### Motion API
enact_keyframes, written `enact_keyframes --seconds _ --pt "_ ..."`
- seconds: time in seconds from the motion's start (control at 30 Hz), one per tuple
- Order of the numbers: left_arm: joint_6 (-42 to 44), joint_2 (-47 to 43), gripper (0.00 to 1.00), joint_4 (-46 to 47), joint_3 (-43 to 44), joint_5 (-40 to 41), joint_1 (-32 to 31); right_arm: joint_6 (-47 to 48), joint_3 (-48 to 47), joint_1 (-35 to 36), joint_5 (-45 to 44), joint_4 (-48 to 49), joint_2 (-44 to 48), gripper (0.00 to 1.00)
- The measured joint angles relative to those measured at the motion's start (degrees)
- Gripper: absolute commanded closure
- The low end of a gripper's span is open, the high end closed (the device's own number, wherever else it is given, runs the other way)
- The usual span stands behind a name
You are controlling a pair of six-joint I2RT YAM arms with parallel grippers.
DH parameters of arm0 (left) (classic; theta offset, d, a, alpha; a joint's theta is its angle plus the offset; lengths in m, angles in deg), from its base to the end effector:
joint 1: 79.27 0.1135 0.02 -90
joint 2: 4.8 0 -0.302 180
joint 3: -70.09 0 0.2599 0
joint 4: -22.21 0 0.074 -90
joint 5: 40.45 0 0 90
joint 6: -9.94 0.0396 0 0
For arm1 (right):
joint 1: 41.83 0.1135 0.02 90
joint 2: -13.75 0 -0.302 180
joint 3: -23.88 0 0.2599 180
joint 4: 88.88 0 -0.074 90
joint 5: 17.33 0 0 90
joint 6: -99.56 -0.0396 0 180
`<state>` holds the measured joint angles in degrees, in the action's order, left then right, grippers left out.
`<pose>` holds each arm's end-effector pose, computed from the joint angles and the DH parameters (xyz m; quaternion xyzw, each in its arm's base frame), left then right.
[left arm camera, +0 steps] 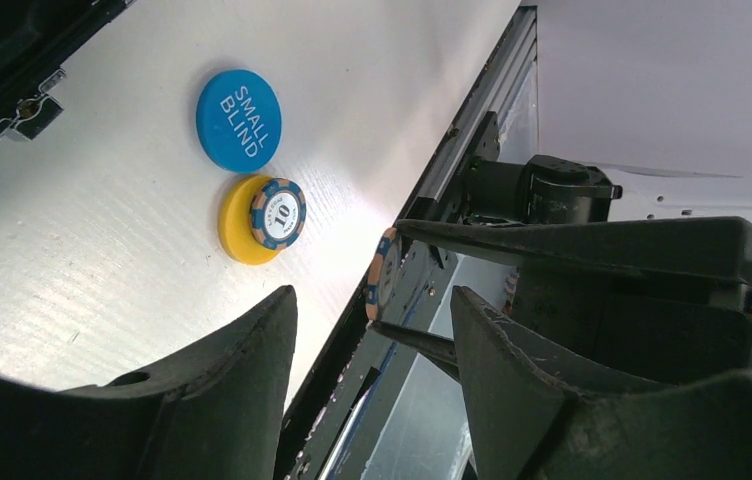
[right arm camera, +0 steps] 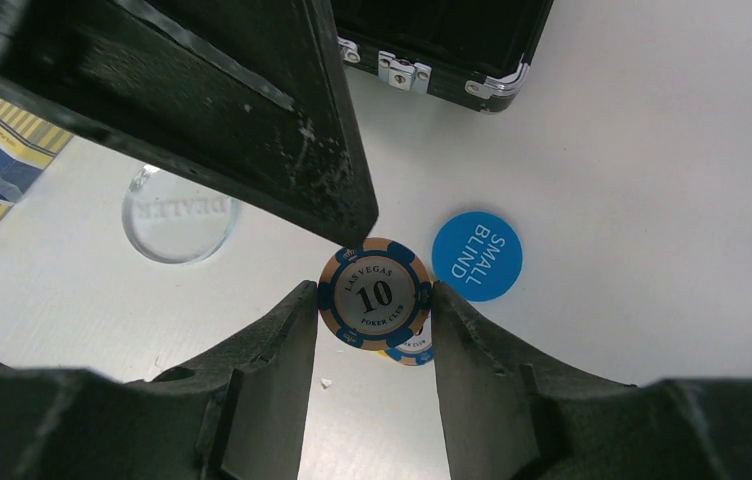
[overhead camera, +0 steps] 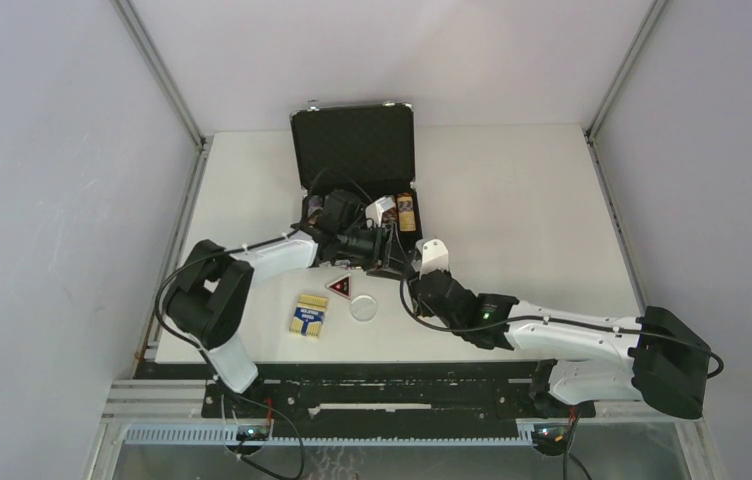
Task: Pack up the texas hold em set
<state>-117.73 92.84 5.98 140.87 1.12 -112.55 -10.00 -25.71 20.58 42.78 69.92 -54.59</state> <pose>0.2891 -0.2252 0.2269 0.1311 0.8423 -0.5171 0.0773 0.1276 0.2015 0.2411 -0.2182 0.8548 0.0917 0.4618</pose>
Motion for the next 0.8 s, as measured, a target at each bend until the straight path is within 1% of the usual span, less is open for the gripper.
enact_keyframes --seconds 0.4,0.63,0.8 --pt "0.07 1.70 0.40 0.04 0.33 -0.52 -0.92 0.00 0.00 0.74 -0.07 0.83 0.00 0.47" --pt "0.13 2.56 0.43 0.68 0.33 -2.67 -2.05 0.20 -0.02 1.05 -0.15 0.79 0.02 0.47" --pt "0.24 2.69 0.49 0.74 0.33 -3.37 -2.34 0.28 -0.02 1.07 -0.37 0.79 0.02 0.47"
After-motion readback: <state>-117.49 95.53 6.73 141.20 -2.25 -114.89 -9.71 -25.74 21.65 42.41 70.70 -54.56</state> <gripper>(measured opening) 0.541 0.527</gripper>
